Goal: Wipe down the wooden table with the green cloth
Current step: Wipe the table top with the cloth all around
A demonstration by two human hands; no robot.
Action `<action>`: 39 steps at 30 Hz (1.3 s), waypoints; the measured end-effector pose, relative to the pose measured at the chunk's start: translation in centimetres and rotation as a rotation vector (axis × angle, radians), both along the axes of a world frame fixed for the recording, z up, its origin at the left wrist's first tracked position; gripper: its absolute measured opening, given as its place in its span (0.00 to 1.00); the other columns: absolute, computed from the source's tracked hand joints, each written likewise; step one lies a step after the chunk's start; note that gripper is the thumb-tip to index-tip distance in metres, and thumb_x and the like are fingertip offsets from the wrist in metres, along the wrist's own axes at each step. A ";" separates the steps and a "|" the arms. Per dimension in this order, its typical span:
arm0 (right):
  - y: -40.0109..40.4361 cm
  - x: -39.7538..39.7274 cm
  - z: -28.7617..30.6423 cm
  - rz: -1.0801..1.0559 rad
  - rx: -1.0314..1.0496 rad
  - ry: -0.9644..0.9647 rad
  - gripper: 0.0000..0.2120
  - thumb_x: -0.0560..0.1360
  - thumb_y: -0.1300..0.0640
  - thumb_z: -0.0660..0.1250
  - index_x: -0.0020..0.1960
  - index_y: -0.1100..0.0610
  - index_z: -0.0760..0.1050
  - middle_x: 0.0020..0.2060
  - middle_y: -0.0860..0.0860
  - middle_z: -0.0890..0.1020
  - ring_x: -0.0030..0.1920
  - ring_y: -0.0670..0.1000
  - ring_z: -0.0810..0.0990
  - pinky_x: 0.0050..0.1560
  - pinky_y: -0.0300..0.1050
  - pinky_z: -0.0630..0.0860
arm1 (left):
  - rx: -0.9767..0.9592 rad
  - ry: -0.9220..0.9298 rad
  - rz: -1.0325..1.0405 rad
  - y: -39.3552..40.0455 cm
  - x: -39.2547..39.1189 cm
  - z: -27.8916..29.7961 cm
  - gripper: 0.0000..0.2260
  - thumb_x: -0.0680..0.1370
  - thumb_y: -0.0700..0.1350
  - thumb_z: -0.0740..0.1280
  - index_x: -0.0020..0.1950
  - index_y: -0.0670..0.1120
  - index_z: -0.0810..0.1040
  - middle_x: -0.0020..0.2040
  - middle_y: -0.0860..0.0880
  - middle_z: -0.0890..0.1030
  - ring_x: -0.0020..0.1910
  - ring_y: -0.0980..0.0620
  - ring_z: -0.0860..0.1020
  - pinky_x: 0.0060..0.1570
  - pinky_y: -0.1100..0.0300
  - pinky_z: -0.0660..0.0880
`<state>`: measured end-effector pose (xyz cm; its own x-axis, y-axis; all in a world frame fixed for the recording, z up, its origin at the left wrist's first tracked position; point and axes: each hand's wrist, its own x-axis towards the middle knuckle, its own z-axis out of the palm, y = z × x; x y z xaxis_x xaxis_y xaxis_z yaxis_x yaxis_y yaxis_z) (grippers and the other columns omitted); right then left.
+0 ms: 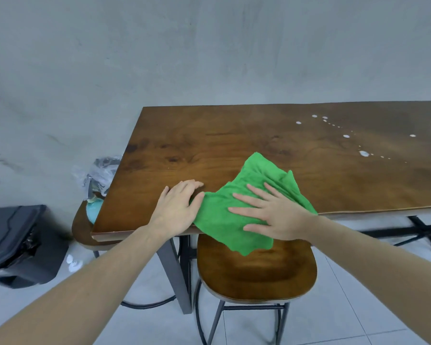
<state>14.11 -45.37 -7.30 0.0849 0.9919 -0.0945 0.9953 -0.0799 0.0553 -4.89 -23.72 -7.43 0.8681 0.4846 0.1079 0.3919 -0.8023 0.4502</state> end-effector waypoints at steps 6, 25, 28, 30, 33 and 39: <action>-1.7 4.6 0.3 0.026 -0.043 0.029 0.26 0.79 0.27 0.42 0.75 0.26 0.41 0.79 0.36 0.41 0.79 0.46 0.34 0.78 0.58 0.35 | 0.025 0.110 -0.003 -0.2 4.6 0.1 0.21 0.83 0.59 0.47 0.74 0.60 0.67 0.78 0.57 0.62 0.78 0.55 0.53 0.77 0.45 0.44; 17.4 26.1 0.0 0.005 -0.033 0.121 0.34 0.73 0.25 0.35 0.78 0.31 0.45 0.80 0.37 0.46 0.80 0.46 0.41 0.78 0.59 0.38 | -0.038 0.137 0.276 5.5 24.4 0.2 0.26 0.83 0.60 0.42 0.78 0.56 0.61 0.79 0.55 0.61 0.79 0.55 0.53 0.77 0.46 0.45; 21.3 29.5 -0.2 -0.015 -0.029 0.124 0.31 0.76 0.28 0.37 0.78 0.32 0.45 0.80 0.37 0.46 0.80 0.46 0.42 0.78 0.60 0.39 | -0.016 0.132 0.307 6.3 27.6 0.1 0.26 0.82 0.61 0.44 0.79 0.56 0.59 0.79 0.54 0.60 0.79 0.53 0.53 0.77 0.44 0.45; 23.6 31.4 -0.2 -0.041 -0.027 0.112 0.30 0.78 0.29 0.38 0.78 0.33 0.46 0.80 0.38 0.46 0.80 0.47 0.43 0.78 0.60 0.39 | -0.011 0.142 0.312 6.6 29.3 0.2 0.27 0.82 0.62 0.44 0.80 0.57 0.56 0.80 0.53 0.59 0.79 0.52 0.53 0.76 0.42 0.44; 27.0 33.6 -0.3 -0.094 -0.020 0.098 0.31 0.77 0.28 0.38 0.78 0.33 0.46 0.81 0.40 0.46 0.80 0.50 0.44 0.78 0.61 0.41 | 0.059 0.193 0.318 6.6 30.6 -0.3 0.27 0.81 0.64 0.42 0.80 0.60 0.49 0.81 0.52 0.54 0.80 0.51 0.49 0.76 0.41 0.41; 33.1 34.3 -0.4 -0.352 0.083 0.010 0.31 0.79 0.33 0.42 0.80 0.40 0.52 0.81 0.52 0.55 0.79 0.58 0.54 0.75 0.62 0.50 | 0.146 0.225 0.338 6.4 30.8 -0.9 0.31 0.78 0.69 0.39 0.79 0.60 0.51 0.81 0.52 0.53 0.80 0.52 0.46 0.76 0.41 0.41</action>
<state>48.39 -12.27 -7.71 0.4226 0.9062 -0.0174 0.9062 -0.4221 0.0250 25.92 -17.35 -8.29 0.6728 0.7394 0.0227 0.7191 -0.6609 0.2146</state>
